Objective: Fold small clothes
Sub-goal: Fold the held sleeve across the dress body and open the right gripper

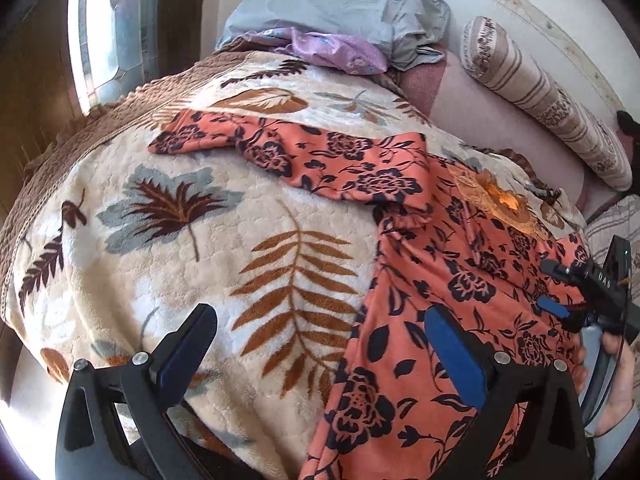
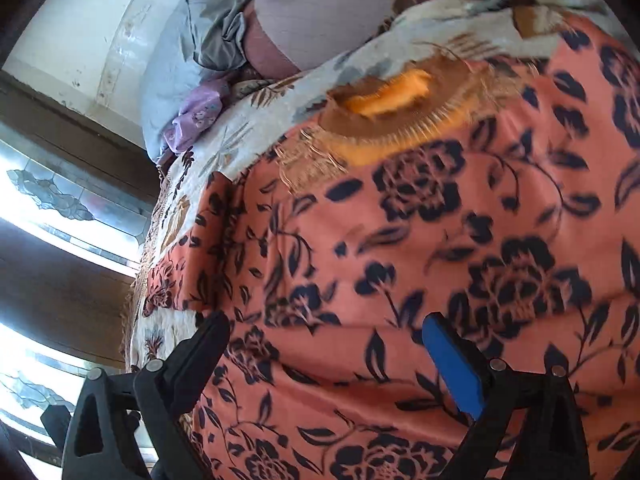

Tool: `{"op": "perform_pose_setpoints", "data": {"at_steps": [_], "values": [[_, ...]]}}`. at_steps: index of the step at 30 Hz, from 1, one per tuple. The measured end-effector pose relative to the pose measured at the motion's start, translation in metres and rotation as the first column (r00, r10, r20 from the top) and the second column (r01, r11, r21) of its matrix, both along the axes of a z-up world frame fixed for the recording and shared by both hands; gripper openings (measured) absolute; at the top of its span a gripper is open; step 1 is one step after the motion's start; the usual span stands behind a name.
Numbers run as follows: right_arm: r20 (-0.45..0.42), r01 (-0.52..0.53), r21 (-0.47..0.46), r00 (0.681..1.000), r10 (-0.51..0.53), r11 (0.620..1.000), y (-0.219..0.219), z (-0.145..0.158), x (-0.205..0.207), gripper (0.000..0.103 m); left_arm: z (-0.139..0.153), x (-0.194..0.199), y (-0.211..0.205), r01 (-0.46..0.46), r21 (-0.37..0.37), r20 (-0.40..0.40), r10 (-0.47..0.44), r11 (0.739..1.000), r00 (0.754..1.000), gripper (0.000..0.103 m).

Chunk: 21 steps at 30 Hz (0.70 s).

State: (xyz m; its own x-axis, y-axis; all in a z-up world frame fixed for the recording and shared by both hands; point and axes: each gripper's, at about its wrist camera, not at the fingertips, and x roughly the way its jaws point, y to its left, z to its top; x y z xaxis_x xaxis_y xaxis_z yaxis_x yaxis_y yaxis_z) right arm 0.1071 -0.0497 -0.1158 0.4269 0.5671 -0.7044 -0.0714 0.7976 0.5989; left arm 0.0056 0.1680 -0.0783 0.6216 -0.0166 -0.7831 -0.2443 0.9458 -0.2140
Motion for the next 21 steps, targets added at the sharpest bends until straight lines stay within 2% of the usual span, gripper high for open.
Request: {"op": "perform_pose_setpoints", "data": {"at_steps": [2,4,7,10,12,14,16,18,21], "values": [[0.064,0.031,-0.022,0.998,-0.029,0.999,-0.025,0.007,-0.027,0.098,0.006,0.011,-0.015,0.067,-0.079,0.028,-0.065,0.995,0.997,0.103],[0.108,0.059,-0.033,0.993,-0.056,0.998,-0.047,0.012,-0.045,0.099,0.012,0.029,-0.033,0.141,-0.214,0.059,-0.131,0.967,0.990,0.103],[0.146,0.068,-0.051,0.987,-0.060,0.996,-0.072,0.008,-0.065,0.099,0.013,0.071,-0.063,0.201,-0.412,0.080,-0.184,0.889,0.980,0.103],[0.154,0.093,0.018,0.983,-0.095,0.995,-0.087,-0.012,-0.074,0.097,-0.010,0.124,-0.091,0.189,-0.564,-0.005,-0.231,0.804,0.973,0.103],[0.202,0.096,0.042,0.974,-0.103,0.994,-0.089,-0.015,-0.079,0.097,-0.025,0.150,-0.102,0.143,-0.618,-0.051,-0.221,0.773,0.974,0.103],[0.221,0.087,0.018,0.971,-0.089,0.996,-0.085,-0.016,-0.080,0.099,-0.039,0.168,-0.110,0.110,-0.633,-0.089,-0.213,0.766,0.973,0.103],[0.226,0.081,0.006,0.971,-0.080,0.997,-0.084,-0.016,-0.080,0.099,-0.055,0.182,-0.115,0.068,-0.616,-0.139,-0.193,0.785,0.971,0.102],[0.223,0.082,0.031,0.971,-0.087,0.996,-0.087,-0.017,-0.080,0.099,-0.069,0.189,-0.119,0.039,-0.608,-0.177,-0.183,0.793,0.967,0.101],[0.222,0.082,0.042,0.971,-0.089,0.996,-0.088,-0.017,-0.079,0.099,-0.075,0.192,-0.126,0.035,-0.607,-0.189,-0.187,0.794,0.964,0.088]]}}
